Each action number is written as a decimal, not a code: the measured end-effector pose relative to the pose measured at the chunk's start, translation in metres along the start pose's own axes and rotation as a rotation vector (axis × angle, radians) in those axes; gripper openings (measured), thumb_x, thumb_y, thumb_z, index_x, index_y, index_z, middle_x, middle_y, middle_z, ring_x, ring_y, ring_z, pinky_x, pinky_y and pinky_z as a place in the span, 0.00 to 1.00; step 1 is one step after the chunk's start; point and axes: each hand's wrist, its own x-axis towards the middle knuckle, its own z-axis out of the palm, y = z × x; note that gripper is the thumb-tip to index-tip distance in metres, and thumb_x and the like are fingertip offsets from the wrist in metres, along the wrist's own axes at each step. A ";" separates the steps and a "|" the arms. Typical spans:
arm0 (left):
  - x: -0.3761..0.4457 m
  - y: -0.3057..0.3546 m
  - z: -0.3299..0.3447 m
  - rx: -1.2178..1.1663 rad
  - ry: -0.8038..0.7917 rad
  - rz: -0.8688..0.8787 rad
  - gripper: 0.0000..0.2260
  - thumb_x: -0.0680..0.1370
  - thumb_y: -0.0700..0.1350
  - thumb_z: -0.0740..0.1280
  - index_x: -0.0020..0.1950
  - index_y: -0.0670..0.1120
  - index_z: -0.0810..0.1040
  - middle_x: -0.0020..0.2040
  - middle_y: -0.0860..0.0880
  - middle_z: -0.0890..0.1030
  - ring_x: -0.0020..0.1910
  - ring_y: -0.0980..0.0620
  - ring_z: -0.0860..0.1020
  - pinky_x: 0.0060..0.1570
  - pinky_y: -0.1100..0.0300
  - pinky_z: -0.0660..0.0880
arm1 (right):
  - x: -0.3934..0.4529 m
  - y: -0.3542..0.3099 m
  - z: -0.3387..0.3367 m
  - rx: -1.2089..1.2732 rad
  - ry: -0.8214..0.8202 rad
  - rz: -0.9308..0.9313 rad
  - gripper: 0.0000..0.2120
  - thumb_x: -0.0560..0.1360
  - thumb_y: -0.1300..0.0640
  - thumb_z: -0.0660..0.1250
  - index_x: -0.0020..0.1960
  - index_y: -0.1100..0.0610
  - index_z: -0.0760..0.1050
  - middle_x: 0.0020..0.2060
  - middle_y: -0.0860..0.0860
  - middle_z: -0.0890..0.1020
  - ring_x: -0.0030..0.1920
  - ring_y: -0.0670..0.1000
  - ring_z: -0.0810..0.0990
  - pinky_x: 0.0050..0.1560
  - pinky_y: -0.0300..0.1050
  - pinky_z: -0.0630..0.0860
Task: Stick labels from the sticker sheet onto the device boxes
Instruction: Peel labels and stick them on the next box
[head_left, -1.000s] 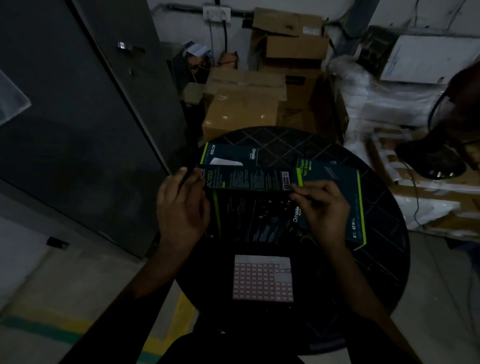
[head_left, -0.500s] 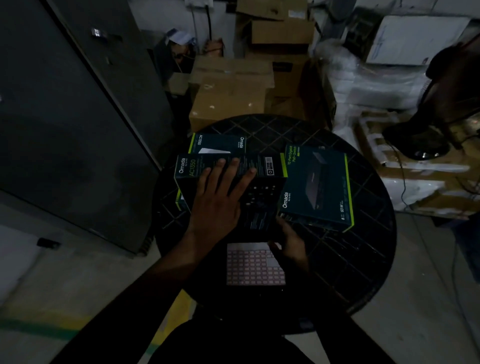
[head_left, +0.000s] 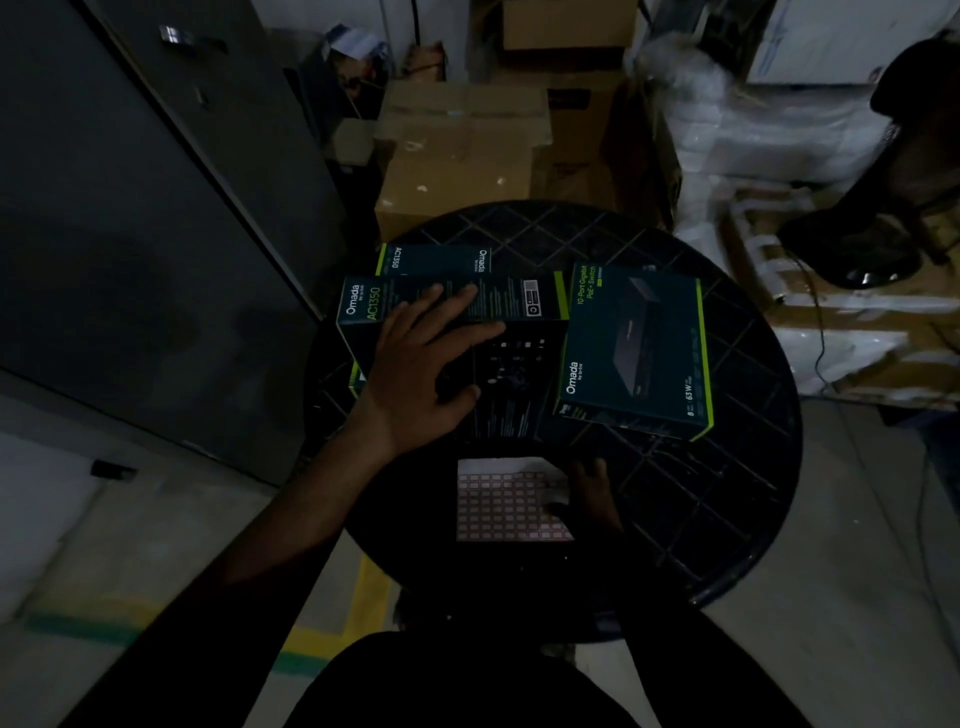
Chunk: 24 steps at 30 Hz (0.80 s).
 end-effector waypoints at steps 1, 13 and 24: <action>0.000 -0.001 0.000 -0.037 -0.002 0.010 0.27 0.70 0.54 0.68 0.70 0.60 0.72 0.79 0.56 0.60 0.80 0.47 0.54 0.75 0.45 0.47 | 0.000 0.000 0.000 0.032 0.014 -0.013 0.36 0.65 0.54 0.78 0.71 0.58 0.70 0.66 0.61 0.69 0.65 0.62 0.69 0.62 0.57 0.75; 0.006 0.005 -0.013 -0.224 0.016 -0.052 0.07 0.69 0.58 0.69 0.42 0.58 0.83 0.63 0.58 0.75 0.76 0.49 0.61 0.71 0.49 0.53 | -0.038 -0.092 -0.089 0.593 -0.027 -0.092 0.28 0.68 0.57 0.80 0.60 0.38 0.73 0.40 0.50 0.84 0.45 0.51 0.85 0.45 0.47 0.83; 0.017 0.007 -0.030 -0.108 -0.282 -0.053 0.26 0.62 0.75 0.65 0.50 0.61 0.85 0.71 0.63 0.59 0.73 0.61 0.43 0.73 0.50 0.40 | -0.082 -0.190 -0.178 0.915 -0.001 -0.382 0.22 0.67 0.69 0.78 0.53 0.53 0.72 0.45 0.57 0.85 0.45 0.56 0.87 0.44 0.51 0.84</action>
